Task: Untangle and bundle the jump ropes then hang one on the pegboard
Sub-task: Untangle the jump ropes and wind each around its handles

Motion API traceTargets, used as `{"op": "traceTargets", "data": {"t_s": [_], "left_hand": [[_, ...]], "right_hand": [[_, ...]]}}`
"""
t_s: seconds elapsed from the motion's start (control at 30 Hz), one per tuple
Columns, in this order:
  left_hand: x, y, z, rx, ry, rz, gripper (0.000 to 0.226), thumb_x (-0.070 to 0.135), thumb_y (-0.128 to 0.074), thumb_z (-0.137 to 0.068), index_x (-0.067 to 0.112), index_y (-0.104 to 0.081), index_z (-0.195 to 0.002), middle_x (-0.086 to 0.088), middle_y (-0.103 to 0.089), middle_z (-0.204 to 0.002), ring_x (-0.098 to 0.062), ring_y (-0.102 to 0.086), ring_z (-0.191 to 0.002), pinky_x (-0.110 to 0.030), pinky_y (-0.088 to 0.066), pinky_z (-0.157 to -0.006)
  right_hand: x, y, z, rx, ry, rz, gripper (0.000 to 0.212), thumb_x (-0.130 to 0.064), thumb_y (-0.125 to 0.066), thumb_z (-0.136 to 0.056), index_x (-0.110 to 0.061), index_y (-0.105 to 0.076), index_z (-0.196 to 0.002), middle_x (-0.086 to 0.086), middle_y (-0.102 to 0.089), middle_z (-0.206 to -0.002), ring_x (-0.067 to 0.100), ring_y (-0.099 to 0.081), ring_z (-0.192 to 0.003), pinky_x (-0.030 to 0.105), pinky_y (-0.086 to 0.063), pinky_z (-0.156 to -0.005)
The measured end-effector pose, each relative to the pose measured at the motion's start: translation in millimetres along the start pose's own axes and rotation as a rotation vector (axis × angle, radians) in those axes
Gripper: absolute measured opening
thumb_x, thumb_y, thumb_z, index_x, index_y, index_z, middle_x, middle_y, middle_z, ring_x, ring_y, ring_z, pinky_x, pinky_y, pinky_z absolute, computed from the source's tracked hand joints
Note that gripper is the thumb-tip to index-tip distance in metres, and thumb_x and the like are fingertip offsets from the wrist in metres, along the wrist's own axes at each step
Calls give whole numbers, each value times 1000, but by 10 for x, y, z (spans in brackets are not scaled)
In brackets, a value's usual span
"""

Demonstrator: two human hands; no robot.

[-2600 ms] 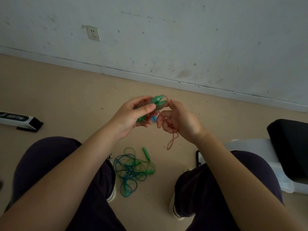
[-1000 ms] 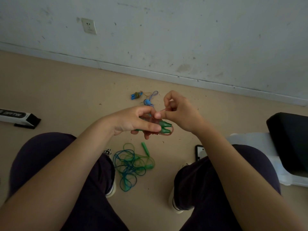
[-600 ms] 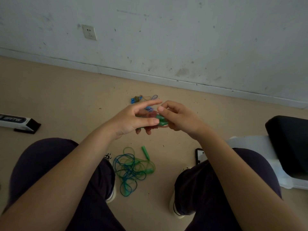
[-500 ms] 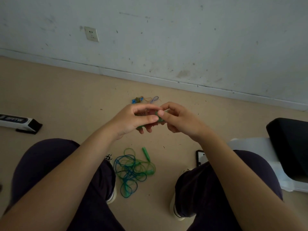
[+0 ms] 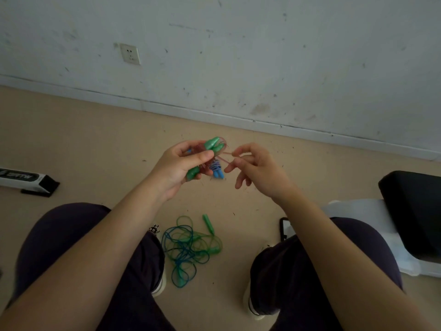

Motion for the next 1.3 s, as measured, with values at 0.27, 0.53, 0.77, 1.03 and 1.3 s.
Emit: {"op": "traceTargets", "data": {"t_s": [0.27, 0.53, 0.77, 1.03, 1.3], "left_hand": [[-75, 42, -62, 67, 3, -67, 29, 19, -81, -80, 10, -71, -105, -8, -77, -81, -26, -74, -70, -27, -54, -51], [-89, -67, -32, -37, 21, -89, 40, 27, -81, -71, 7, -66, -102, -9, -77, -83, -30, -75, -76, -37, -59, -59], [-56, -158, 24, -124, -27, -120, 36, 23, -81, -68, 12, -67, -99, -5, -76, -83, -22, -73, -72, -33, -59, -58], [-48, -217, 75, -185, -32, -134, 35, 24, -80, -69, 14, -69, -100, -6, -77, -86, -22, -73, -74, -31, -58, -61], [3, -202, 72, -199, -34, -18, 34, 19, -82, -72, 10, -68, -102, -8, -75, -87, -26, -74, -76, -36, -60, -61]], "right_hand": [[-129, 13, 39, 41, 28, -223, 10, -12, -62, -94, -14, -66, -85, 5, -68, -83, 10, -61, -76, 23, -49, -69], [-216, -25, 74, -21, 13, -459, 14, 4, -54, -94, -8, -62, -91, 10, -63, -96, 11, -59, -82, 18, -47, -70], [-123, 37, 21, 11, -17, -589, 14, -4, -50, -97, -12, -60, -91, 4, -69, -101, 12, -64, -93, 19, -45, -70], [-25, 87, -10, 53, -51, -639, 11, -9, -65, -85, -13, -61, -94, 3, -73, -83, 12, -63, -74, 22, -43, -66], [-33, 108, -29, 21, -29, -604, 15, -5, -69, -82, -18, -77, -87, -1, -69, -72, 9, -55, -61, 20, -43, -59]]}}
Point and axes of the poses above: each hand's wrist, its own z-axis away from the middle knuckle, its own y-axis out of the back of the hand, x = y × z, the point moved 8 cm from there along -z, towards the middle knuckle
